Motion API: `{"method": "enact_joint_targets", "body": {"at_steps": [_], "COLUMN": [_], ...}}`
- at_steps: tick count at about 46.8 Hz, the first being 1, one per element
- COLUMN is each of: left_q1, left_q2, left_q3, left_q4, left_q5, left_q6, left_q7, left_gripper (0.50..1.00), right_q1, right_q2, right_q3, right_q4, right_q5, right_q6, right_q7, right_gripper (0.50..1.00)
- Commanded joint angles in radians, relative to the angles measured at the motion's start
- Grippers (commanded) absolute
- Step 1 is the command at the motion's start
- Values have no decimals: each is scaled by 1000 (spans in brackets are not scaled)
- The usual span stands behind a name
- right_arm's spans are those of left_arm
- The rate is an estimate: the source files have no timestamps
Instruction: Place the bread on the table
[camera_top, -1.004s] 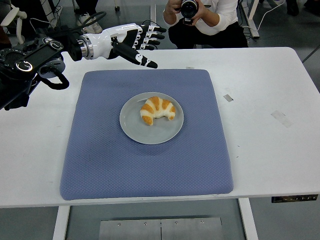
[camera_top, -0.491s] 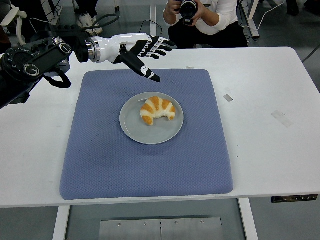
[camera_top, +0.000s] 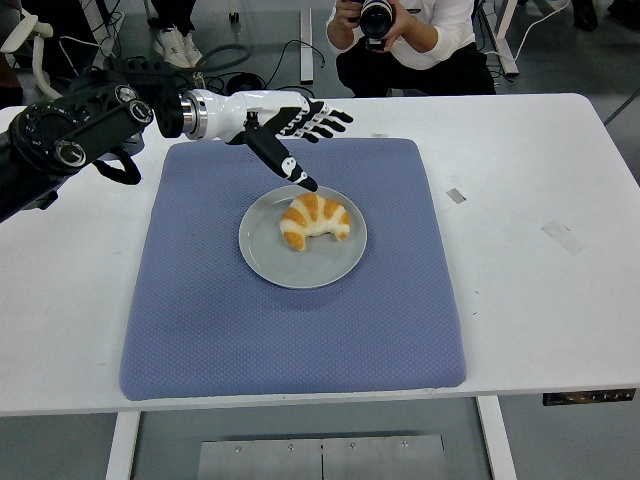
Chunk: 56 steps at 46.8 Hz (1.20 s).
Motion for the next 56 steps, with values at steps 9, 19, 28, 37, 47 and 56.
{"method": "enact_joint_targets", "body": {"at_steps": [9, 19, 28, 37, 47, 56], "left_q1": [8, 34, 54, 55, 77, 88], "left_q2": [3, -2, -7, -8, -7, -8], "left_q3": [46, 46, 46, 46, 46, 46], "left_q4": [0, 0, 2, 2, 3, 5], "left_q5": [-1, -1, -1, -1, 0, 0], "left_q6": [10, 10, 13, 16, 18, 24], "left_q7": [0, 0, 0, 1, 0, 1], "left_gripper": [971, 971, 965, 960, 960, 960], "right_q1": [0, 0, 0, 0, 0, 0], "right_q2": [0, 0, 0, 0, 0, 0], "right_q3": [1, 1, 1, -1, -1, 1], "right_q4": [0, 0, 0, 0, 0, 0], "right_q5": [0, 0, 0, 0, 0, 0], "right_q6": [0, 0, 1, 0, 0, 0], "right_q7": [0, 0, 0, 0, 0, 0], "right_gripper": [1000, 1000, 1000, 1000, 1000, 1000]}}
